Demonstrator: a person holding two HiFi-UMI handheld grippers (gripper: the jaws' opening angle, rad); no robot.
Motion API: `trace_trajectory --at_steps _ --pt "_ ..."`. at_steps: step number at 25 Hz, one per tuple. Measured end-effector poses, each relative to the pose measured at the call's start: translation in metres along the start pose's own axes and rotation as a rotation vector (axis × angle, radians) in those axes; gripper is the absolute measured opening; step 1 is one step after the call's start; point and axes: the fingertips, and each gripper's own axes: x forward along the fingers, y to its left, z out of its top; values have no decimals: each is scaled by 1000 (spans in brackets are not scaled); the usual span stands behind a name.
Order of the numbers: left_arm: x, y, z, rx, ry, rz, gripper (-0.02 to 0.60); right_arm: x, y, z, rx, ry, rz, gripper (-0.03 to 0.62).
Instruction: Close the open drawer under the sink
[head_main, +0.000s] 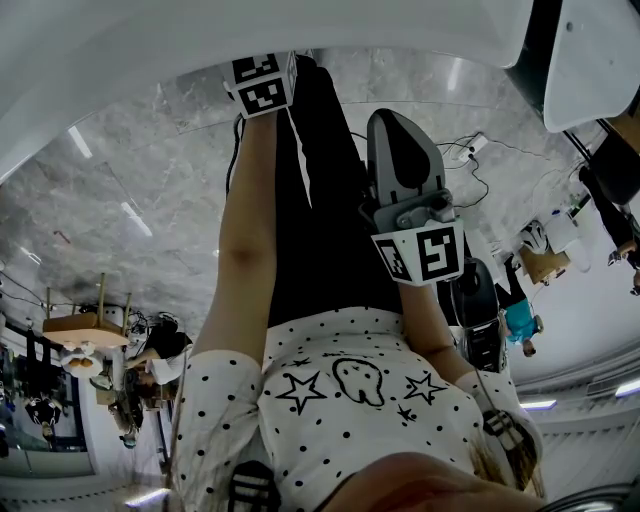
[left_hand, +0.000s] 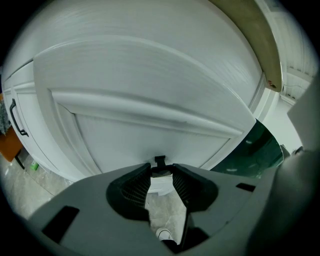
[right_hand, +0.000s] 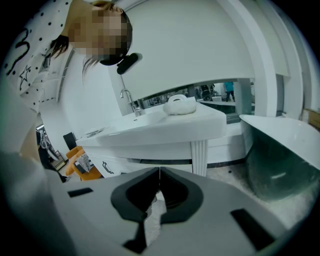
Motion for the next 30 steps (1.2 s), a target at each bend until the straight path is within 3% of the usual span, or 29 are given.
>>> trace_trajectory --at_steps 30 --pt "10 3 25 5 -41 14 140 0 -3 0 4 4 -9 15"
